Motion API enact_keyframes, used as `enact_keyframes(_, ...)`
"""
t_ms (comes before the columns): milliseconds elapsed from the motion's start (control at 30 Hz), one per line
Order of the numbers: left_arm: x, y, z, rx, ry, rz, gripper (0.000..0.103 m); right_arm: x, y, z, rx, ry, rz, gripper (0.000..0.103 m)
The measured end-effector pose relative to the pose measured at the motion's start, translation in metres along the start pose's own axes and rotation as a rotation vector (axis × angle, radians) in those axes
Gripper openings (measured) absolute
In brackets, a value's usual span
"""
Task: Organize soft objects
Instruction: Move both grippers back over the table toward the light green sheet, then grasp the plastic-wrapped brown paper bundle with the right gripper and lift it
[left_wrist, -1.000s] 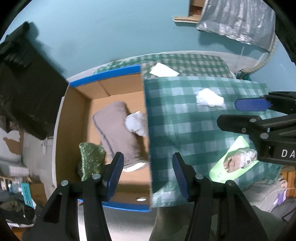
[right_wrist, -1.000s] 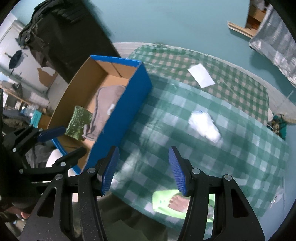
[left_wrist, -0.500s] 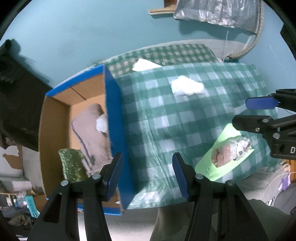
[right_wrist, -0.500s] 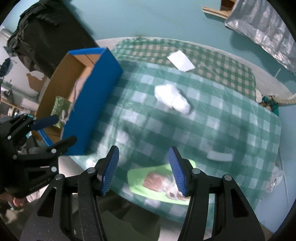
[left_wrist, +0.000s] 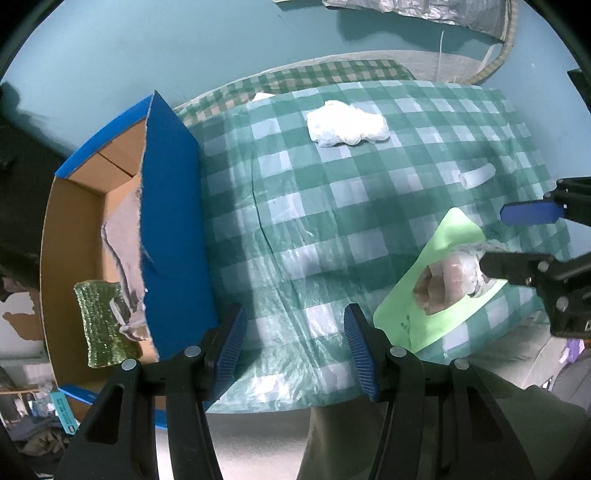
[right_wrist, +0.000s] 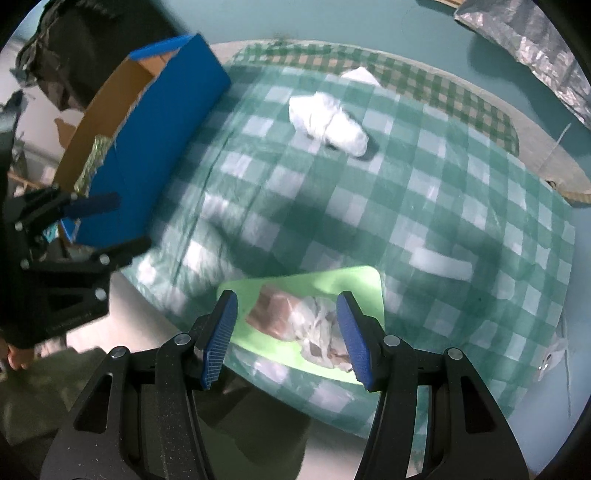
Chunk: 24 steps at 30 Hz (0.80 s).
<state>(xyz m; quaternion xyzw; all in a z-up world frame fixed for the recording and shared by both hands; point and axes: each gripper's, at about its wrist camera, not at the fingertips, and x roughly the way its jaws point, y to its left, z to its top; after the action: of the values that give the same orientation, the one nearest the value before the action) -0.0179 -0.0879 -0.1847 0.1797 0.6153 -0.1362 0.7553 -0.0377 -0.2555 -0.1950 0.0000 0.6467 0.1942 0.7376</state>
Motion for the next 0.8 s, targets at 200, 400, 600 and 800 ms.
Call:
enact_keyframes(200, 0.013, -0.008, -0.002, 0.009, 0.008, -0.003, 0.056, 0.023, 0.000, -0.013, -0.077, 0.052, -0.018, 0.056)
enact_keyframes(400, 0.031, -0.021, -0.005, 0.029, 0.023, -0.023, 0.056, 0.045, 0.001, -0.021, -0.154, 0.098, -0.058, 0.056)
enact_keyframes(600, 0.048, -0.034, -0.014, 0.053, 0.039, -0.040, 0.056, 0.057, 0.007, -0.024, -0.251, 0.106, -0.107, 0.064)
enact_keyframes(800, 0.060, -0.040, -0.018, 0.060, 0.065, -0.035, 0.056, 0.066, 0.011, -0.018, -0.303, 0.110, -0.153, 0.064)
